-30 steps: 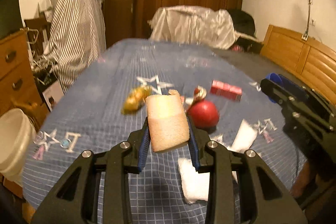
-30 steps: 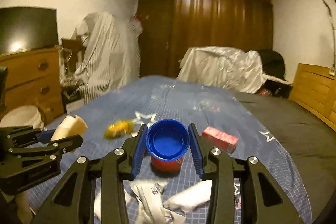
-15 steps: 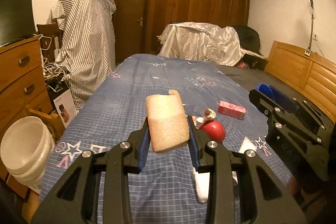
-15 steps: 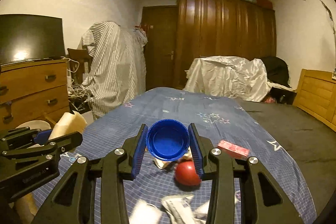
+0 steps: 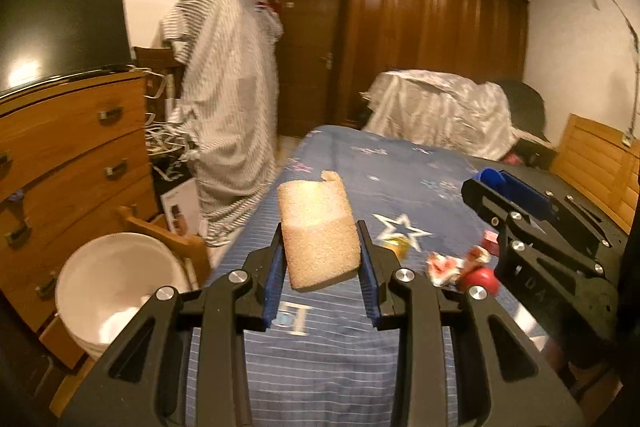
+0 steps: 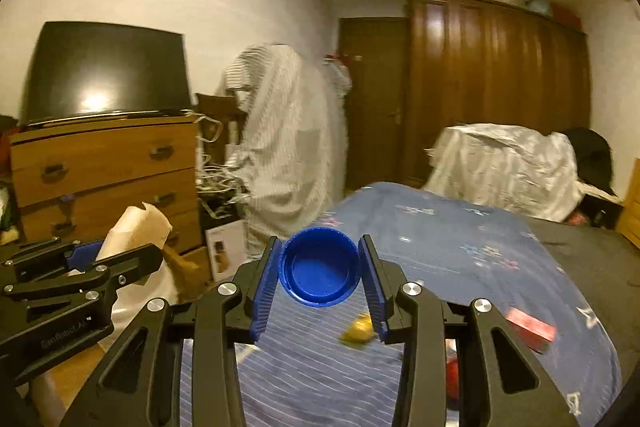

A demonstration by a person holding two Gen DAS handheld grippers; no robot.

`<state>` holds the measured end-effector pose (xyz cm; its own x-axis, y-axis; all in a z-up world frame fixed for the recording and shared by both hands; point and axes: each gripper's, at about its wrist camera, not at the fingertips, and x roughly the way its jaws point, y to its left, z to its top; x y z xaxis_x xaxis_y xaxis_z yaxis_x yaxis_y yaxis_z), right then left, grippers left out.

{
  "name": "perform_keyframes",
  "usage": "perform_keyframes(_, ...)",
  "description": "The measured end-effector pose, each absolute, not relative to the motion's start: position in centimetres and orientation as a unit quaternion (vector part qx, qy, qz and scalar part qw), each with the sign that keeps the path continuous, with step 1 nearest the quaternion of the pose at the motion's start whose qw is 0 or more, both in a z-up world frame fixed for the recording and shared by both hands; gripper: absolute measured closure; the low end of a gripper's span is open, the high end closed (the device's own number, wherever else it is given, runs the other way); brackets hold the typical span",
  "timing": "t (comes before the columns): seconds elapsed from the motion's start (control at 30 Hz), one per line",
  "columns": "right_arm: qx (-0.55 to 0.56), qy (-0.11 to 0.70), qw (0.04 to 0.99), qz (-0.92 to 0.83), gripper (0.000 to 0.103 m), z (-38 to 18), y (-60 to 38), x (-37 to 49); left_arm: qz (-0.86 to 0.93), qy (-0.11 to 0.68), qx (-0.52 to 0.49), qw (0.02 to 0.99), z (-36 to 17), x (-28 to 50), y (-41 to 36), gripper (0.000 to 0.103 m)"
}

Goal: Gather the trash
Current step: 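Carry the sponge and bottle cap with both tools over the white bucket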

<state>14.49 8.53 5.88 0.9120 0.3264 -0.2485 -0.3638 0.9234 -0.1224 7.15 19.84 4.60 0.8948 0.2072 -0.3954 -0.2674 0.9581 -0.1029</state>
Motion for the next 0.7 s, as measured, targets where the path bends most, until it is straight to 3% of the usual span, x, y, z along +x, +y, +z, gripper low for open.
perform_keyframes(0.33, -0.105, 0.137, 0.949, 0.264, 0.063, 7.5, 22.0, 16.9, 0.189, 0.199, -0.092, 0.957, 5.0, 4.5, 27.7, 0.072)
perform_keyframes(0.7, -0.138, 0.215, 0.902, 0.348, 0.062, 5.3, 37.8, 22.0, 0.239, 0.253, -0.131, 0.928, 1.9, 2.6, 37.3, 0.072)
